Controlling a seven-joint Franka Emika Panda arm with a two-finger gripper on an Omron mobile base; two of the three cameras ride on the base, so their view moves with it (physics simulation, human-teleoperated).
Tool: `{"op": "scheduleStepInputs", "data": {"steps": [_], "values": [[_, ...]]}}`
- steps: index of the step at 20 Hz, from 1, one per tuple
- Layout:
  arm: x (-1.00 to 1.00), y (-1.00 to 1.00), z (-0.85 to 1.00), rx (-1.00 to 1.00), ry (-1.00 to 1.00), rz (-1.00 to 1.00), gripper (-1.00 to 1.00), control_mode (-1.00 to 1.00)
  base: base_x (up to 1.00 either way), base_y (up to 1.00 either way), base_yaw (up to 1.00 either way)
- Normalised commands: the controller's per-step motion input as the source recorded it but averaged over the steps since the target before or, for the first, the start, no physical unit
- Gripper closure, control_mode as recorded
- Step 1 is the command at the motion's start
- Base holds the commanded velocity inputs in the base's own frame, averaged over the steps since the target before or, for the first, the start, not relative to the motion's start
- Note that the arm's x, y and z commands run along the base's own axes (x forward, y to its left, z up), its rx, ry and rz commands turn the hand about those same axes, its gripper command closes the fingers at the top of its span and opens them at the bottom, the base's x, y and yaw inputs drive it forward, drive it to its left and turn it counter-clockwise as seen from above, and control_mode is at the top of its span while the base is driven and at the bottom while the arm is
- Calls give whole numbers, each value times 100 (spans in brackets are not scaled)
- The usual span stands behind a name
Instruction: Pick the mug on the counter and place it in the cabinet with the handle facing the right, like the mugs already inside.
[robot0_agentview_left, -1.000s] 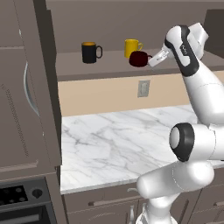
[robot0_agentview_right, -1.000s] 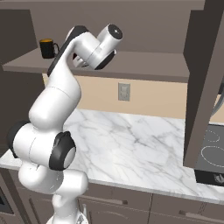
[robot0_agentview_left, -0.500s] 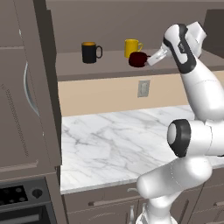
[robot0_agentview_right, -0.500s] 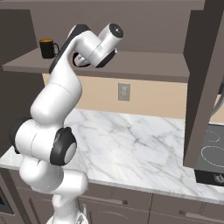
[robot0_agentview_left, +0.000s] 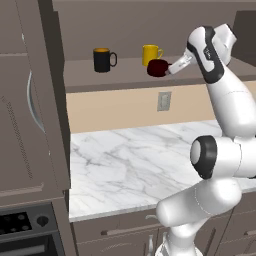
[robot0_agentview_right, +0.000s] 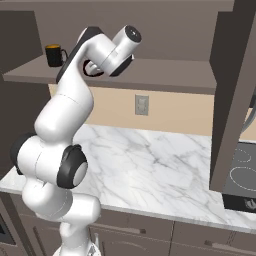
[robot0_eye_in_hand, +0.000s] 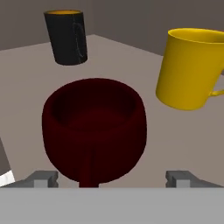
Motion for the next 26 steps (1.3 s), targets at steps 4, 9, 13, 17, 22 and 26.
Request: {"op": "scheduleStepInputs", "data": {"steps": [4,9,13,17,22,26], "values": [[-9,-1,11,0,-1,0,-100,-100,0,0,0],[-36,0,4,0,-2,0,-100,-100,0,0,0],[-40,0,0,0,-1,0,-100,-100,0,0,0],[-44,0,0,0,-3,0,-100,-100,0,0,0],[-52,0,-5,0,-4,0,-100,-100,0,0,0],[-61,0,-1,0,-5,0,-100,-100,0,0,0]]}}
